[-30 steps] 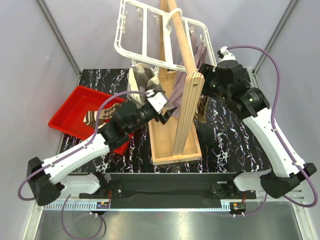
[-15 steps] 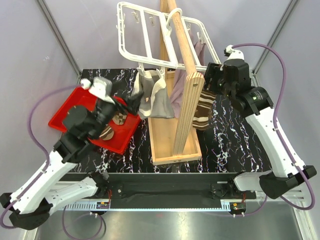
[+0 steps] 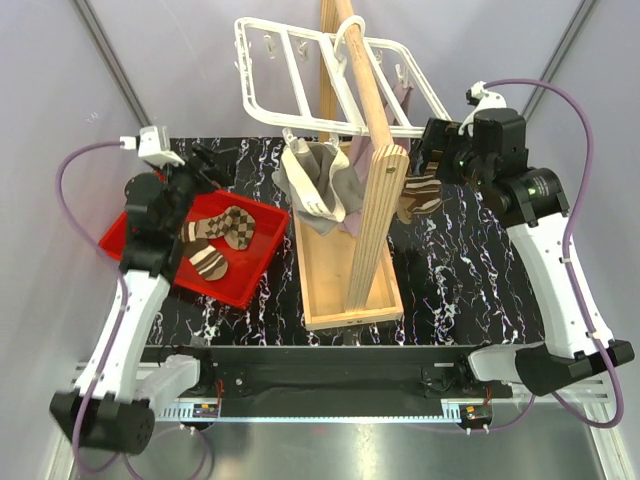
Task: Clip the socks to the hanger
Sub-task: Clamp the sock onto the hanger, then rotate the hanger.
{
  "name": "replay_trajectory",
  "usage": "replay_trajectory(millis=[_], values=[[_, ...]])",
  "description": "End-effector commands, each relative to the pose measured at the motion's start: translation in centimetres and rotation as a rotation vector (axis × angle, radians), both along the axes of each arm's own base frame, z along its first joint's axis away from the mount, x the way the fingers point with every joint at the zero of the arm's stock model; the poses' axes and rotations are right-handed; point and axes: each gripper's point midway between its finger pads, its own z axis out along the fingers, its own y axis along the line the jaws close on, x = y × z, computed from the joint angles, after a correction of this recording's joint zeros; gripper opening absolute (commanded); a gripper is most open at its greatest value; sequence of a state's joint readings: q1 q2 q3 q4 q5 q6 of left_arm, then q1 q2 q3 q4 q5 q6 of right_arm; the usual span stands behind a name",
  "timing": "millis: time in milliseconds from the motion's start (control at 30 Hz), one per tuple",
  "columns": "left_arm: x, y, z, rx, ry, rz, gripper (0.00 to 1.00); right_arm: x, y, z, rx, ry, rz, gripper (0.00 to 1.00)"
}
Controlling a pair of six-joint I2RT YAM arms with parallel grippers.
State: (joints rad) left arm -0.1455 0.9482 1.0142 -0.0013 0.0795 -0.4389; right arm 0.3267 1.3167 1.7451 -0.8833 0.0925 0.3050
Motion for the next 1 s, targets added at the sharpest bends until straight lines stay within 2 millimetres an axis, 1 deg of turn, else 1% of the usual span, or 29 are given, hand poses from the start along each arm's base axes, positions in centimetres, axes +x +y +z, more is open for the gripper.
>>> replay_trajectory(millis=[0,33,67,100,133,167,233,267,300,333,367,433,467,500,600,700,733,867,900,967], values=[[1.3,-3.6,5.3,-0.028,-0.246,-0.295,0.99,0.9,-0.3,1.6,0.001,-0.015,0.029,1.0],[2.6,-4.1,5.2,-0.015,-0.258,-0.327,0.98,1.3,-0.3,1.4,-0.006,-0.007,0.031,1.0],[2.5,-4.9,6.5,0.017,-0.342,-0.383,0.98,1.6,-0.3,1.3,-0.006,-0.003,0.034,1.0],[3.0,-5.1,6.8,0.04,-0.366,-0.393,0.97,1.8,-0.1,1.4,0.0,-0.007,0.045,1.0],[4.2,-5.2,6.9,0.068,-0.381,-0.394,0.97,2.0,-0.1,1.3,-0.005,-0.006,0.046,1.0],[4.5,-5.0,7.8,0.087,-0.424,-0.376,0.96,2.2,-0.2,1.1,-0.005,-0.003,0.044,1.0],[5.4,-4.6,8.6,0.144,-0.481,-0.336,0.98,2.0,0.5,1.1,0.014,0.002,0.075,1.0],[5.5,-4.7,9.6,0.175,-0.543,-0.343,0.98,2.0,0.7,1.0,0.019,0.0,0.087,1.0],[5.7,-4.9,9.9,0.204,-0.569,-0.347,0.98,1.9,1.1,1.1,0.034,-0.001,0.107,1.0],[5.5,-5.3,10.5,0.227,-0.6,-0.378,0.97,1.7,1.3,1.0,0.038,-0.002,0.115,1.0],[5.8,-5.7,11.1,0.245,-0.626,-0.4,0.97,1.6,1.4,1.0,0.043,-0.002,0.125,1.0],[5.0,-6.4,12.2,0.26,-0.681,-0.447,0.92,1.6,1.4,1.0,0.044,-0.005,0.125,1.0],[4.1,-7.0,12.7,0.277,-0.732,-0.487,0.9,1.4,1.3,1.0,0.042,-0.006,0.125,1.0],[3.7,-7.2,13.1,0.284,-0.755,-0.508,0.88,1.4,1.2,1.0,0.037,-0.007,0.12,1.0],[3.0,-7.6,13.5,0.295,-0.778,-0.536,0.87,1.1,1.0,1.1,0.029,-0.012,0.119,1.0],[4.4,-7.5,13.2,0.296,-0.738,-0.514,0.84,0.7,1.1,1.4,0.033,-0.019,0.13,1.0],[4.9,-7.4,13.6,0.302,-0.74,-0.507,0.83,0.6,1.1,1.6,0.038,-0.026,0.13,1.0],[6.3,-6.9,13.7,0.317,-0.717,-0.448,0.79,-0.3,0.9,1.9,0.038,-0.039,0.137,1.0],[6.3,-7.0,13.9,0.319,-0.72,-0.442,0.75,-0.4,0.8,1.9,0.035,-0.04,0.135,1.0],[6.8,-6.5,14.0,0.327,-0.699,-0.407,0.71,-0.8,0.7,2.1,0.033,-0.047,0.135,1.0]])
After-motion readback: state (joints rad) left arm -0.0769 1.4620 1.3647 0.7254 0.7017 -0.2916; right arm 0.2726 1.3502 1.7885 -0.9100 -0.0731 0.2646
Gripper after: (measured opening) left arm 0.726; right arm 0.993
